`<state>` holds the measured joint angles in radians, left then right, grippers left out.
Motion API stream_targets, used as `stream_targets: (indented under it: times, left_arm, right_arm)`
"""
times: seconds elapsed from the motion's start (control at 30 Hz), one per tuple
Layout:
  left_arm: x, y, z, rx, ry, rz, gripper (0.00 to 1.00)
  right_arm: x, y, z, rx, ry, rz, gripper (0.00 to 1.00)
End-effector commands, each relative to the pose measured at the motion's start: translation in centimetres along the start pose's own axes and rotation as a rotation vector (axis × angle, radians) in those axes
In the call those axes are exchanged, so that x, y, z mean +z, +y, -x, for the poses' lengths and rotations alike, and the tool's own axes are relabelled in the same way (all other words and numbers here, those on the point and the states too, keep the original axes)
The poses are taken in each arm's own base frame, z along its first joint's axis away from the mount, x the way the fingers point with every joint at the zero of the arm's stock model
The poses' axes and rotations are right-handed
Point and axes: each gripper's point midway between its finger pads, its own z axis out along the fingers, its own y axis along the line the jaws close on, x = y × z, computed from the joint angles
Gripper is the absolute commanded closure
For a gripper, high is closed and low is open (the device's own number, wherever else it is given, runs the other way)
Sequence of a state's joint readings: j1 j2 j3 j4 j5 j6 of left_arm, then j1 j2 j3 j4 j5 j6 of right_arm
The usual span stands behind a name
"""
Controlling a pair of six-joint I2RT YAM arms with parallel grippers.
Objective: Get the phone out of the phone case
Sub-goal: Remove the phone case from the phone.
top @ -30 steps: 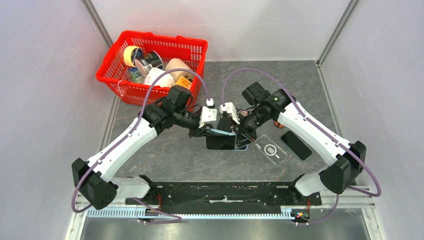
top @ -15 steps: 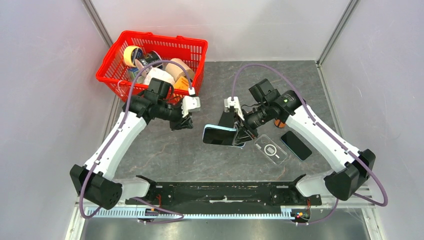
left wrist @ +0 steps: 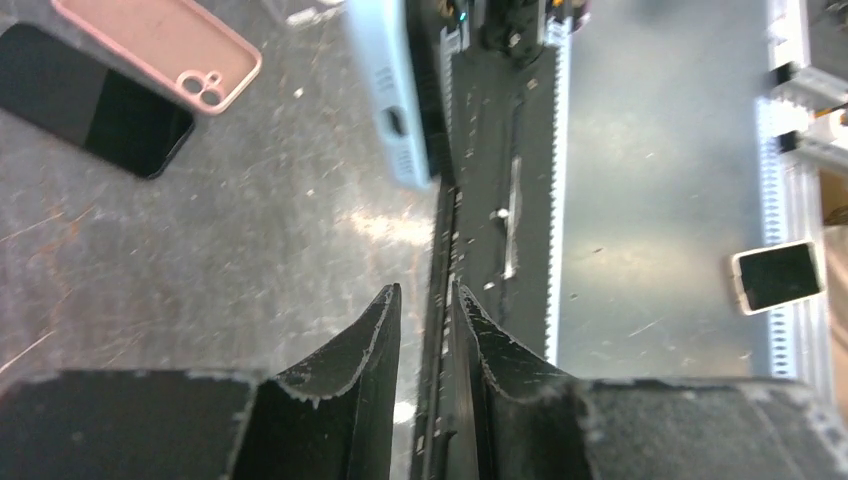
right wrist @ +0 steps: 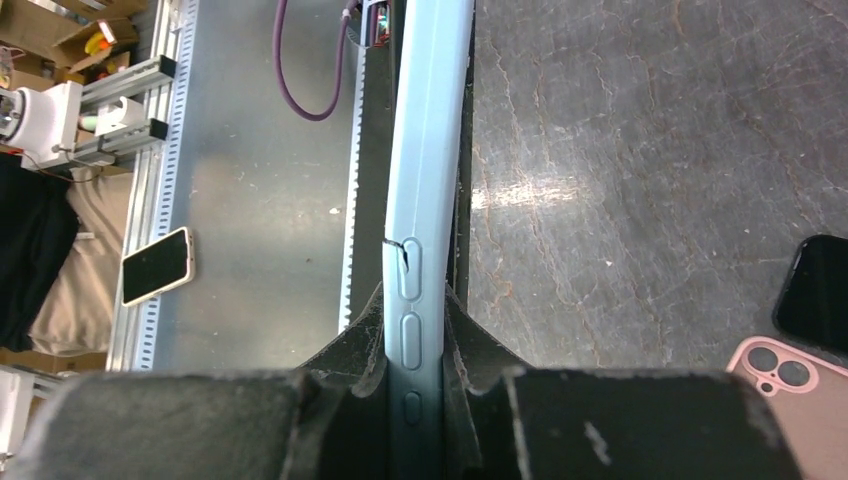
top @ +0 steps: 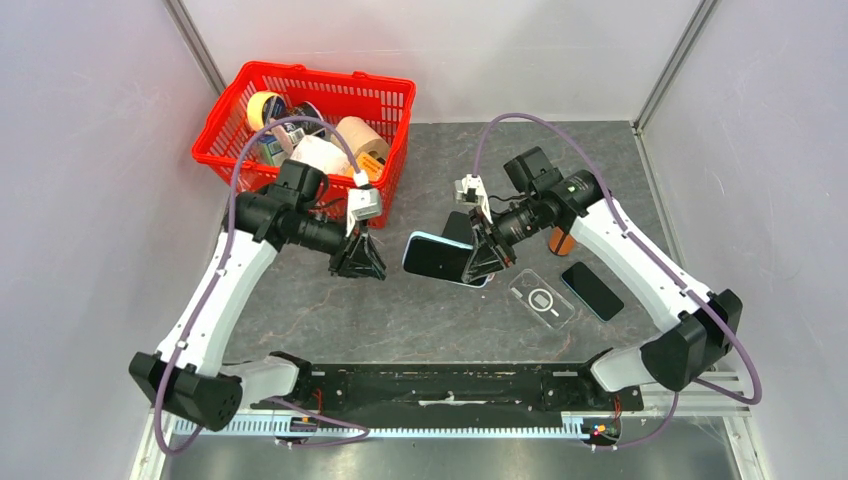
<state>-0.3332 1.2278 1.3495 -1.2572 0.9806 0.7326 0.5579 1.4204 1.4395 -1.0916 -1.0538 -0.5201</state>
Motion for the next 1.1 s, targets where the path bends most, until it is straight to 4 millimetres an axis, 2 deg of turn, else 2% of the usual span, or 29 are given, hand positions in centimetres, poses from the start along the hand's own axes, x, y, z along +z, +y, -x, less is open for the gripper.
stream_targets:
  times: [0.0,0.13,0.3,0.53,1.07]
  left_arm:
    - [-1.3,-4.7,3.9,-0.109,-0.166,-0.121,0.70]
    - [-1.5,-5.2,5.8,-0.193,-0.237,-0.146,0.69]
    - [-1.1,-4.2,7.3,-0.312,-0.308,-0.154,0.69]
    - [-0.3,-3.0,7.1,-0.429,-0.306,-0.149,0.69]
    - [-0.2,-1.4,6.9,-0.399,-0.311,-0.047,0.69]
  right_arm:
    - [-0.2,1.1,2.9,-0.038,-0.086,0.076,1.00]
    - [0.0,0.8,2.9,-0.014,-0.084,0.089,1.00]
    - [0.2,0.7,3.1,0.000,-0.086,0.099,1.00]
    - [0.2,0.6,3.1,0.005,-0.084,0.098,1.00]
    - [0.1,0.6,2.6,-0.001,-0.077,0.080,1.00]
